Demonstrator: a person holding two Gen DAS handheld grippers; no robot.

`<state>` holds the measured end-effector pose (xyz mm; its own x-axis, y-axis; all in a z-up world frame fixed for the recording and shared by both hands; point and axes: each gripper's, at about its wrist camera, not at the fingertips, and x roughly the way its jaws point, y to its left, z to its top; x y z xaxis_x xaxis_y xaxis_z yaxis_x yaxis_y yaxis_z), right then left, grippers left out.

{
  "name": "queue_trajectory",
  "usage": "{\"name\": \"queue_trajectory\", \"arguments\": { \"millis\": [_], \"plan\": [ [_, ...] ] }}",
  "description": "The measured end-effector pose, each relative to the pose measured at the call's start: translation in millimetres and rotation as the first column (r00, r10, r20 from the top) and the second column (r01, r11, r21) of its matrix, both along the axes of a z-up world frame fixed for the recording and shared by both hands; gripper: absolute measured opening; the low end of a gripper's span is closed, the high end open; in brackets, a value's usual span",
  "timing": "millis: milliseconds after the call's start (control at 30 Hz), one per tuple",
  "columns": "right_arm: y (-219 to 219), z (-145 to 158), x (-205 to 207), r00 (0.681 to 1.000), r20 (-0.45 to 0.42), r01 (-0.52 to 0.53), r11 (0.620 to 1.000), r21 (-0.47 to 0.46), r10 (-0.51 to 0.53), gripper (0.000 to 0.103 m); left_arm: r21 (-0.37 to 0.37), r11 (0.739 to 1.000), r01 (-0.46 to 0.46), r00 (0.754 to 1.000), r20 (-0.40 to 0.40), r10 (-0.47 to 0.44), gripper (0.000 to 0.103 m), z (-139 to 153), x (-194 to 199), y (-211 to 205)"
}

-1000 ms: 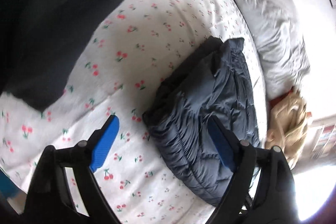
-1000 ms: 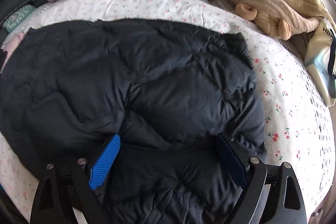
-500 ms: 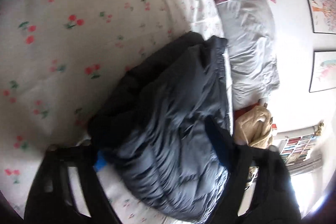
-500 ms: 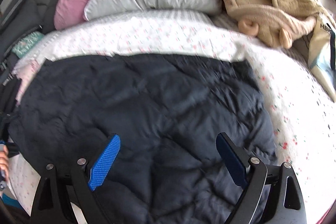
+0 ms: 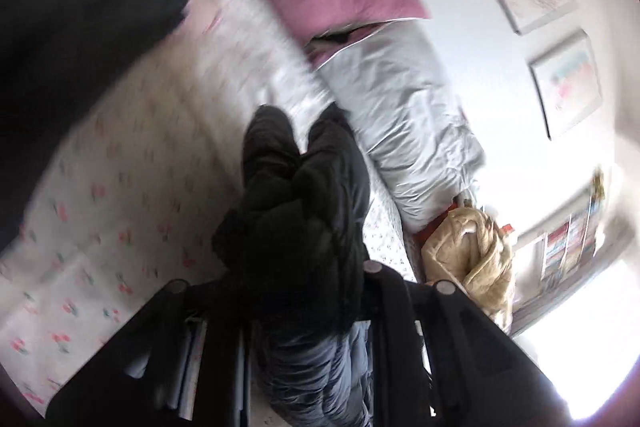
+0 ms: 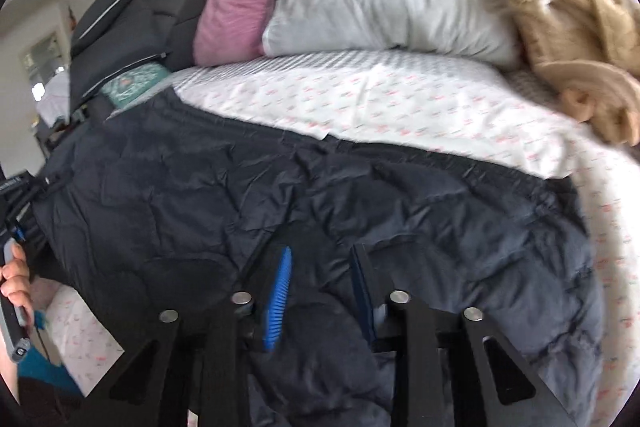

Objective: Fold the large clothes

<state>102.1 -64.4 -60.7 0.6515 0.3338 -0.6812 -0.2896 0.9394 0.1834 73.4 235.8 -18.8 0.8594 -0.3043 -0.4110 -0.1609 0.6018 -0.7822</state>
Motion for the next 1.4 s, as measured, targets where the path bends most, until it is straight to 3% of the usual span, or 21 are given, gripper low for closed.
{"name": "queue_trajectory", "arguments": {
  "millis": [200, 233, 400, 533, 700, 800, 833, 867, 933, 1067, 1167, 1300, 1400],
  "plan": [
    [61.4, -32.6, 11.8, 0.979, -0.108, -0.169, 0.984, 0.054, 0.174, 0.023, 0.068, 0.995, 0.076, 0.984, 0.158, -0.086, 0.018, 37.9, -10.3, -22.0],
    [69.3, -40.0, 13.2, 0.973, -0.133, -0.179, 0.982, 0.063, 0.186, 0.018, 0.077, 0.992, 0.099, 0.977, 0.181, -0.111, 0.018, 42.6, -9.5, -28.3],
    [78.5, -74.1, 31.0, 0.958, -0.230, -0.144, 0.982, 0.124, 0.169, 0.017, 0.171, 0.954, 0.246, 0.933, 0.226, -0.281, 0.018, 54.6, 5.1, -86.3],
    [65.6, -65.8, 36.9, 0.950, -0.273, -0.111, 0.981, 0.159, 0.152, 0.017, 0.198, 0.920, 0.338, 0.888, 0.256, -0.381, 0.019, 59.0, 13.3, -124.8],
    [-10.9, -23.7, 38.1, 0.972, -0.208, -0.024, 0.934, 0.357, 0.105, 0.020, 0.238, 0.856, 0.459, 0.826, 0.241, -0.510, 0.020, 59.5, 18.1, -176.6],
    [-68.6, -11.5, 36.6, 0.979, -0.205, 0.083, 0.906, 0.415, 0.004, 0.027, 0.283, 0.792, 0.541, 0.778, 0.191, -0.599, 0.021, 51.6, 21.4, -213.7],
    [-85.5, -10.6, 35.8, 0.977, -0.212, 0.117, 0.895, 0.429, -0.026, 0.034, 0.299, 0.767, 0.568, 0.760, 0.167, -0.628, 0.022, 48.0, 22.3, -224.6],
    [-104.3, -10.4, 34.5, 0.972, -0.226, 0.161, 0.881, 0.444, -0.064, 0.050, 0.321, 0.728, 0.606, 0.734, 0.127, -0.667, 0.023, 41.7, 23.8, -239.6],
    [-133.7, -9.0, 30.5, 0.954, -0.258, 0.261, 0.843, 0.470, -0.151, 0.068, 0.341, 0.667, 0.662, 0.692, 0.062, -0.719, 0.025, 29.1, 24.6, -259.3],
    [-189.2, -11.5, 21.2, 0.925, -0.290, 0.371, 0.751, 0.546, -0.246, 0.068, 0.354, 0.508, 0.785, 0.578, -0.123, -0.807, 0.028, -9.9, 20.9, -301.9],
    [-207.7, -5.7, 14.3, 0.943, -0.246, 0.332, 0.714, 0.617, -0.226, 0.068, 0.377, 0.413, 0.829, 0.509, -0.204, -0.836, 0.031, -31.3, 9.8, -323.6],
    [-190.9, 2.2, 24.6, 0.977, -0.192, 0.198, 0.699, 0.687, -0.088, 0.068, 0.397, 0.343, 0.851, 0.458, -0.241, -0.856, 0.034, -34.4, -4.3, -335.8],
    [-167.7, -15.1, 44.5, 0.968, -0.247, 0.191, 0.738, 0.647, -0.034, 0.068, 0.406, 0.314, 0.858, 0.439, -0.264, -0.859, 0.042, -27.0, -7.7, -337.5]
  ]
}}
